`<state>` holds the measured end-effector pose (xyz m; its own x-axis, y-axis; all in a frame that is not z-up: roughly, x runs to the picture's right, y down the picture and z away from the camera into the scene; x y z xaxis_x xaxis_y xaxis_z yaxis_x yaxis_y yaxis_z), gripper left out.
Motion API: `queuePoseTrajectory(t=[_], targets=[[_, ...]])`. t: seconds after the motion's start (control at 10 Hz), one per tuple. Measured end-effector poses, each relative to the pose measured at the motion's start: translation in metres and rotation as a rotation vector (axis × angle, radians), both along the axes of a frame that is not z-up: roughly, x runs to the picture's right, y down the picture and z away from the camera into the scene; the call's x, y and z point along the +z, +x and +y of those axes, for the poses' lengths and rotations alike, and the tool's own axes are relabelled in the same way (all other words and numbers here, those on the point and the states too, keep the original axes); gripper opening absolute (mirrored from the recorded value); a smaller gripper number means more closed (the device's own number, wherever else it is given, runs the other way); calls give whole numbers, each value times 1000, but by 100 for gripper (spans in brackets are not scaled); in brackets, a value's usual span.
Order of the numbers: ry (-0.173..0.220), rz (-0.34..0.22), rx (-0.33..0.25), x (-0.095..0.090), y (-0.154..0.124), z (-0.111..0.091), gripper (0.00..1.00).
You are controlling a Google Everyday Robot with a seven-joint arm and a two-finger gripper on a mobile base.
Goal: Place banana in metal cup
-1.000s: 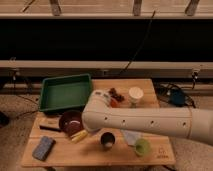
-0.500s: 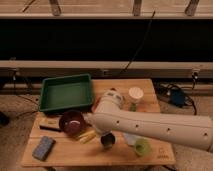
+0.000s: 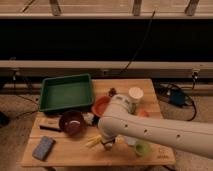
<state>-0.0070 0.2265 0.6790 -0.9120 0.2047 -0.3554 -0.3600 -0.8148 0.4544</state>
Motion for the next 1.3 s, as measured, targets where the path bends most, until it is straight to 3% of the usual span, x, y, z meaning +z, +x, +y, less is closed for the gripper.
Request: queuePoseTrajectory(t=[0.5,0.6,0.9,1.3], targets=[[-44,41,18,10,30,7,71],[-47,47,21,12,34,6,77],[-51,45,28,15,35,1,80],[-49,20,59,5,35,-40,80]])
